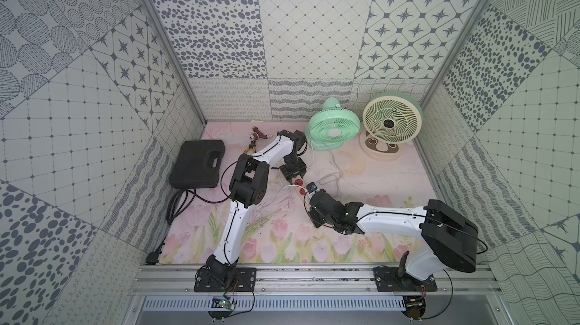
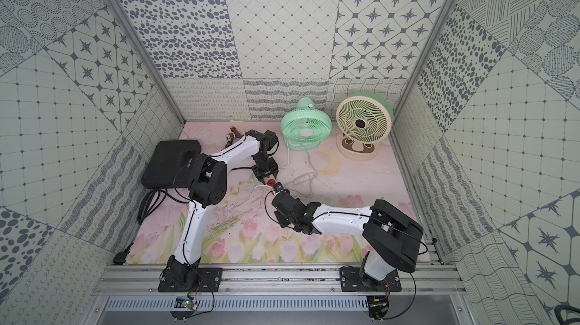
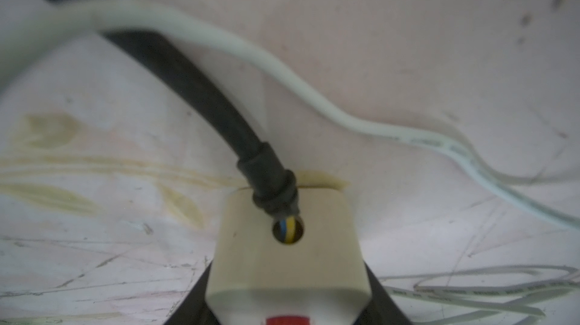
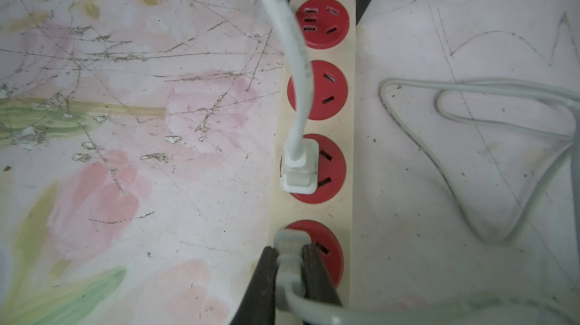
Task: Unplug the desk fan from the power strip
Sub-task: Remove the plug from the socket.
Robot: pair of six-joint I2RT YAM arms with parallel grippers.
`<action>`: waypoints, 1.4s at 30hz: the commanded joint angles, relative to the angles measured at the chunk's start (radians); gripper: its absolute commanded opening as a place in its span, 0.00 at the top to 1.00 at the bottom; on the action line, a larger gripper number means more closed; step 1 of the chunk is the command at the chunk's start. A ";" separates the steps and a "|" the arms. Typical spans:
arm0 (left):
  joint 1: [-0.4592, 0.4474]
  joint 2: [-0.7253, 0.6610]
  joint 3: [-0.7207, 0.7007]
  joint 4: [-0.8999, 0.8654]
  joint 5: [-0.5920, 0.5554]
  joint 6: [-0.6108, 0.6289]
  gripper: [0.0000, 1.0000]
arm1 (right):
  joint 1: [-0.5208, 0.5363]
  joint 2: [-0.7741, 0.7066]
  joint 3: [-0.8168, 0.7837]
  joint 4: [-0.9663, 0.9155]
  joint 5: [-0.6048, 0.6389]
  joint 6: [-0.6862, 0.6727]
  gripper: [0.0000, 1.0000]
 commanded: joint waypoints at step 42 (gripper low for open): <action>-0.021 -0.003 -0.153 -0.035 -0.132 0.014 1.00 | -0.181 -0.051 -0.112 0.151 -0.216 0.231 1.00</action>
